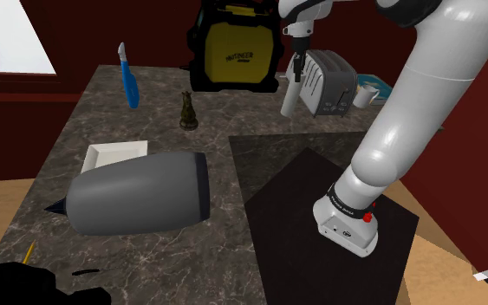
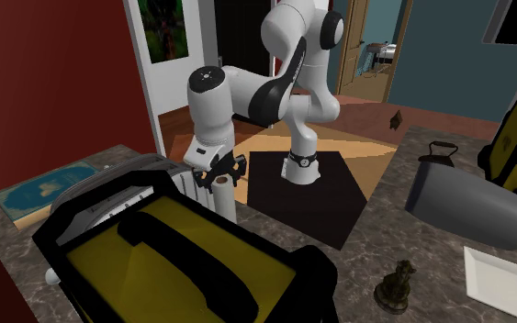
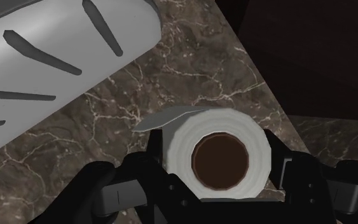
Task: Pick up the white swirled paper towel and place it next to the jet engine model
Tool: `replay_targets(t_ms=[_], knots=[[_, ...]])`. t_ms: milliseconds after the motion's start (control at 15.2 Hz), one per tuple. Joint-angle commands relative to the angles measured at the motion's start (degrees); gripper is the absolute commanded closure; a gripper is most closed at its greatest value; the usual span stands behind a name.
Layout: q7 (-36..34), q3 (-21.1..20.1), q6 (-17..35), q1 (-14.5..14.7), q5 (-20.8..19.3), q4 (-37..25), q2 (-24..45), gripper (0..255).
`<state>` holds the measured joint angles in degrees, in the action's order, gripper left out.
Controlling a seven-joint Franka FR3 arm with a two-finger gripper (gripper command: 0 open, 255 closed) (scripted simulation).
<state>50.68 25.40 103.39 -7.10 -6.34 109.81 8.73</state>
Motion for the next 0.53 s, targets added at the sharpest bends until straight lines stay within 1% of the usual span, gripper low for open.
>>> replay_targets(t_ms=[0, 462], knots=[[0.0, 0.0, -0.8, 0.1, -0.1, -0.4, -0.3, 255], [0.2, 0.0, -5.9, 0.3, -0.6, -4.1, -1.8, 255]])
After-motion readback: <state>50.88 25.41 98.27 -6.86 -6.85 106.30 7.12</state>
